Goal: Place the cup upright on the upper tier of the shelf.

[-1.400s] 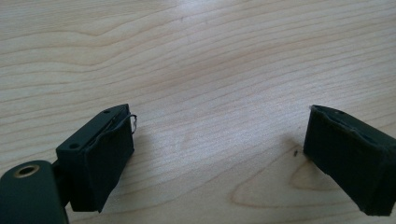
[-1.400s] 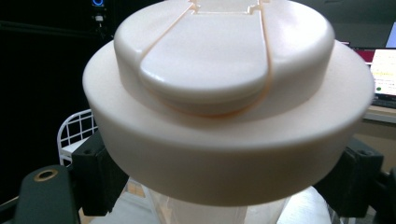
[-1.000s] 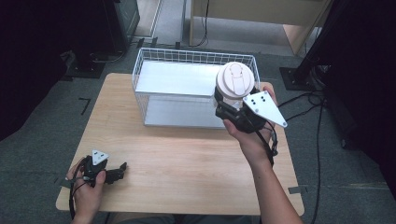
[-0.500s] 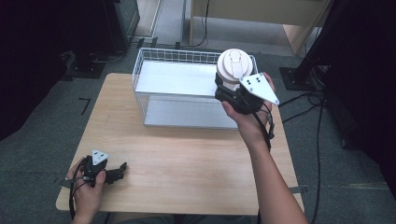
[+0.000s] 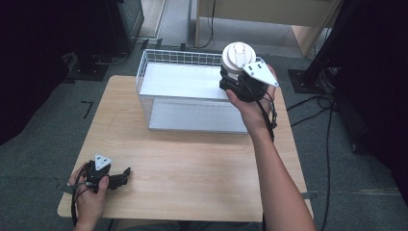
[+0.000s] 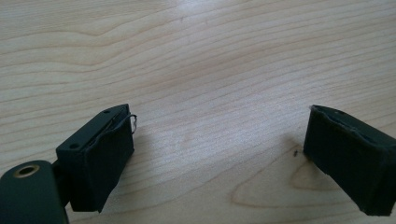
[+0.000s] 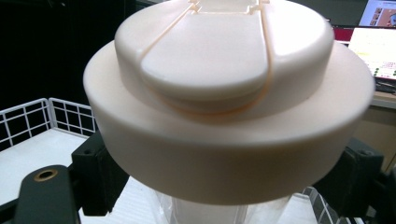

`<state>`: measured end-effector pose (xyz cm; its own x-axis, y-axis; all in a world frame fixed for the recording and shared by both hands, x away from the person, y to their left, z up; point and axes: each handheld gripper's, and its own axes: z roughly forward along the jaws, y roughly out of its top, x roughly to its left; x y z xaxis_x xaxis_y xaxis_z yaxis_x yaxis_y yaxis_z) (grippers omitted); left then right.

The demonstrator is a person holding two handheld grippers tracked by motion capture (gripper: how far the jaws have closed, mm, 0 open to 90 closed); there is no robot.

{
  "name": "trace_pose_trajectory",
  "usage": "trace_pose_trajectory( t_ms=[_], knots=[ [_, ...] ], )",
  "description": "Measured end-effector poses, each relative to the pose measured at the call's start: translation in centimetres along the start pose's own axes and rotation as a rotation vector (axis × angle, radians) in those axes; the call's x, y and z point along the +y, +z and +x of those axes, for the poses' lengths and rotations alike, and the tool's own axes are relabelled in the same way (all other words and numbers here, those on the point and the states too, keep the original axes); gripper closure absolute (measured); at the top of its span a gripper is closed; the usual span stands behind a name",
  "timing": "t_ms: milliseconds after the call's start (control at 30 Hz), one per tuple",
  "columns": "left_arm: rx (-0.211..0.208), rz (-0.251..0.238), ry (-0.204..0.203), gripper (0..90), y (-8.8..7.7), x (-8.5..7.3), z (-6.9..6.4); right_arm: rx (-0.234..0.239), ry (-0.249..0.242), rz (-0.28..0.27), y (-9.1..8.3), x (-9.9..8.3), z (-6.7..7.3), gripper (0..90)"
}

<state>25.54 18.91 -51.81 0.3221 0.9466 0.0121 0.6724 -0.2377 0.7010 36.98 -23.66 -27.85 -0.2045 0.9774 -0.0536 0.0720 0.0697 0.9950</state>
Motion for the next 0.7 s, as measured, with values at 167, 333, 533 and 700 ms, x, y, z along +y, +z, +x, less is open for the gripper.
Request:
trace_pose_trajectory(
  t_ms=[167,333,533,700],
  knots=[
    [0.000,0.000,0.000,8.7,0.0,0.0,0.0,-0.003,-0.001,0.004,1.0,0.0,0.0,16.0],
    [0.000,0.000,0.000,8.8,0.0,0.0,0.0,0.004,0.013,0.013,2.0,0.1,-0.3,15.9],
    [0.000,0.000,0.000,8.8,0.0,0.0,0.0,0.005,0.036,0.045,2.9,0.5,-0.6,15.8],
    [0.000,0.000,0.000,8.8,0.0,0.0,0.0,0.008,0.065,0.065,3.2,0.7,-1.0,15.6]
  ],
)
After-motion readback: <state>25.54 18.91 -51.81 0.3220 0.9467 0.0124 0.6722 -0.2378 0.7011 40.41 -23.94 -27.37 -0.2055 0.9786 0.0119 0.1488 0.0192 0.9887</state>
